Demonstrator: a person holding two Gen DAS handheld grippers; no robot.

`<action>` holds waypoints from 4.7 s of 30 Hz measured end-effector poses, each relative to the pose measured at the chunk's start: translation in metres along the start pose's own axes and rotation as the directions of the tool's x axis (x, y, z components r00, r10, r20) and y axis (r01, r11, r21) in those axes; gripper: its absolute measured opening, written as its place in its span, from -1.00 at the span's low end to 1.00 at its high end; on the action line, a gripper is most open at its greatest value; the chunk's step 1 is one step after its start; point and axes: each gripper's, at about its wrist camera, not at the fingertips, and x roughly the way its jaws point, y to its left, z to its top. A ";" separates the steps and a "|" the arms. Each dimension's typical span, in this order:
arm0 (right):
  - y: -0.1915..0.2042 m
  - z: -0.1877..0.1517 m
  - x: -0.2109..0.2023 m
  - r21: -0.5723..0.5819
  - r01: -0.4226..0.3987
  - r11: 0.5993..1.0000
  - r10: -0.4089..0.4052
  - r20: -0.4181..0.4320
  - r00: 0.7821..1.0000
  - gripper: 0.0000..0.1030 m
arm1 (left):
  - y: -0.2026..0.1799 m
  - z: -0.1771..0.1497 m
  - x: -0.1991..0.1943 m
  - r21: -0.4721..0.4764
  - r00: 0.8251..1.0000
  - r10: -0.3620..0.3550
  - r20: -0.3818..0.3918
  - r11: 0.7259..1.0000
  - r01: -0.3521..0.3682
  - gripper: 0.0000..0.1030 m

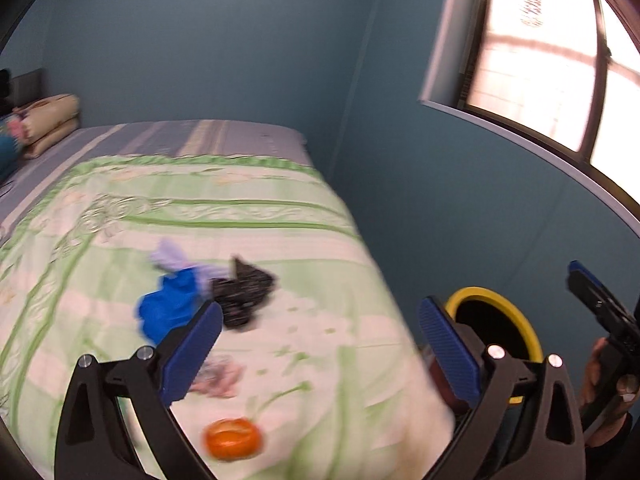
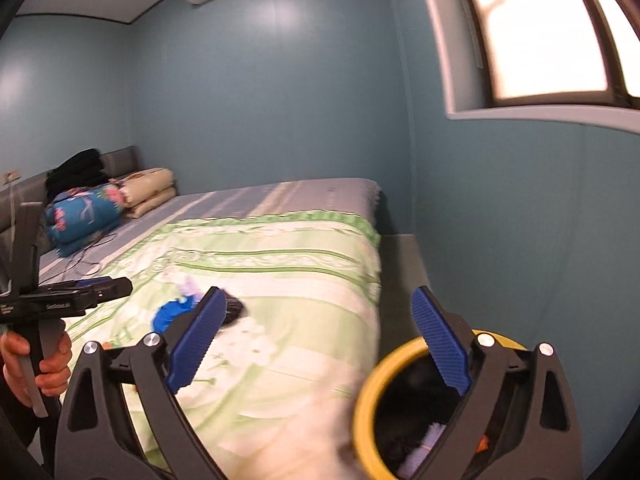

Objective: Collect trash
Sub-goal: 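Move both open tools back over the orange peel and green packet, then grasp the orange peel with the right tool while the left tool grasps the green snack packet, then carry the orange peel and green packet over the bin with both tools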

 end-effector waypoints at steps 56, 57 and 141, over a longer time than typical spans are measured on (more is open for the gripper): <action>0.249 -0.162 0.172 -0.241 -0.436 0.867 0.264 -0.520 0.812 0.61 | 0.223 -0.132 0.032 -0.274 0.943 0.208 -0.258 0.921 -0.278 0.74; 0.249 -0.163 0.173 -0.245 -0.430 0.869 0.255 -0.522 0.814 0.58 | 0.223 -0.132 0.034 -0.271 0.942 0.207 -0.262 0.921 -0.278 0.71; -0.080 -0.001 -0.010 0.088 0.182 0.979 -0.171 -0.117 0.978 -0.10 | -0.156 0.005 0.049 0.170 0.965 -0.253 -0.069 0.950 0.262 -0.29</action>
